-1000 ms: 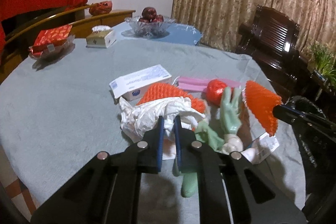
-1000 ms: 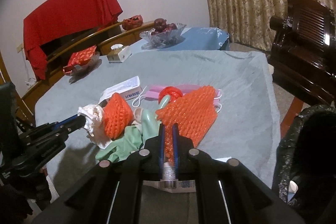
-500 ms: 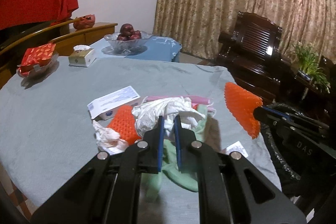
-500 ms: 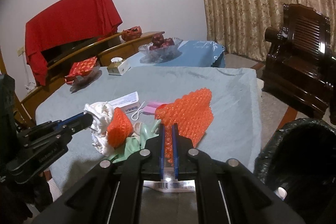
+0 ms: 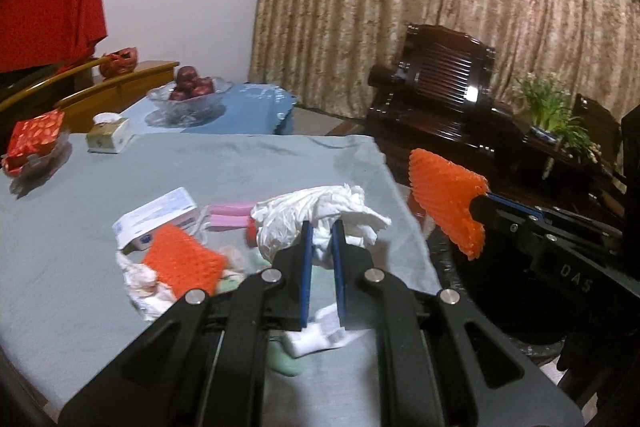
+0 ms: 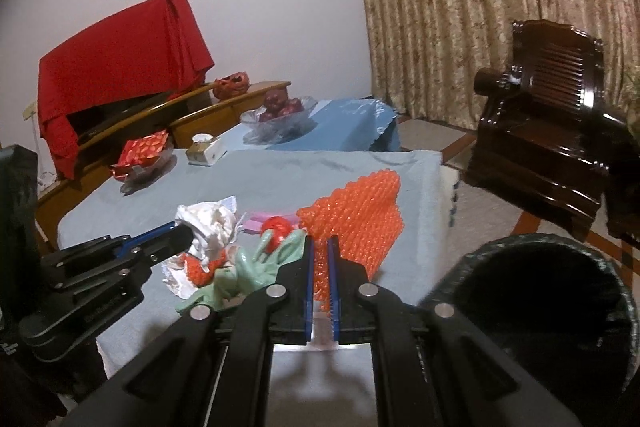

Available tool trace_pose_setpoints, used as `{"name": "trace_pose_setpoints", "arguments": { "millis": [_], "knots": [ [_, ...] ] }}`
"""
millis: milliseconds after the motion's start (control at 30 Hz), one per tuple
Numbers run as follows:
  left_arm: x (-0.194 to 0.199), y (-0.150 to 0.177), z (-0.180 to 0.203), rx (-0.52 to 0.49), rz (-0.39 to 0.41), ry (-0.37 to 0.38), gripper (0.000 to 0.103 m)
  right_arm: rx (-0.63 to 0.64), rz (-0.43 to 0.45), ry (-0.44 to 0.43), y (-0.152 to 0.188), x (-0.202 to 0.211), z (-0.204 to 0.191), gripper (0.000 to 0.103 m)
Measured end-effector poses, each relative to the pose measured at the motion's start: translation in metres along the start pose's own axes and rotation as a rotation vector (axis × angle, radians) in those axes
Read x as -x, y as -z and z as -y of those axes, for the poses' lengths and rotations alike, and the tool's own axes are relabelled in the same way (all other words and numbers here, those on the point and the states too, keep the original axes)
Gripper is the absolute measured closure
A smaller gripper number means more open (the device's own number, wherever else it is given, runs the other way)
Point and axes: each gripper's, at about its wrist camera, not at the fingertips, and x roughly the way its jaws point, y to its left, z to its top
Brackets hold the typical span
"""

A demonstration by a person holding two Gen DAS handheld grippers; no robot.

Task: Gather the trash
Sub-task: 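Carry the orange foam net and tissue to the bin and release them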

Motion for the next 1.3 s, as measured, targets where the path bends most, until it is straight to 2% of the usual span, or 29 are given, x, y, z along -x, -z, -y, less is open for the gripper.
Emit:
{"name": "trace_pose_setpoints", "arguments": {
  "millis": [567,933,1033,1100,1167,1233,1267,1300],
  "knots": [
    [-0.044,0.006,0.118,-0.113,-0.07,0.233,0.094,-0.11,-0.014,0.216,0.035,0.067,0.097,0.097],
    [-0.08,0.017,0.17,-0.163,-0.123,0.314,0.094,-0.189,-0.05,0.289,0.062,0.076,0.141,0.097],
    [-0.088,0.019,0.179,-0.17,-0.145,0.337,0.086,-0.204,-0.076,0.315,0.069,0.074,0.149,0.095],
    [-0.092,0.02,0.181,-0.167,-0.153,0.344,0.071,-0.209,-0.087,0.332,0.074,0.074,0.154,0.094],
    [-0.093,0.022,0.181,-0.163,-0.156,0.342,0.061,-0.212,-0.1,0.346,0.078,0.073,0.157,0.09],
    [-0.093,0.021,0.177,-0.161,-0.158,0.34,0.057,-0.215,-0.106,0.357,0.08,0.074,0.159,0.072],
    [-0.092,0.022,0.174,-0.159,-0.159,0.336,0.052,-0.217,-0.105,0.364,0.081,0.075,0.16,0.059],
    [-0.09,0.021,0.173,-0.155,-0.156,0.331,0.046,-0.218,-0.102,0.371,0.081,0.076,0.159,0.052]
  ]
}}
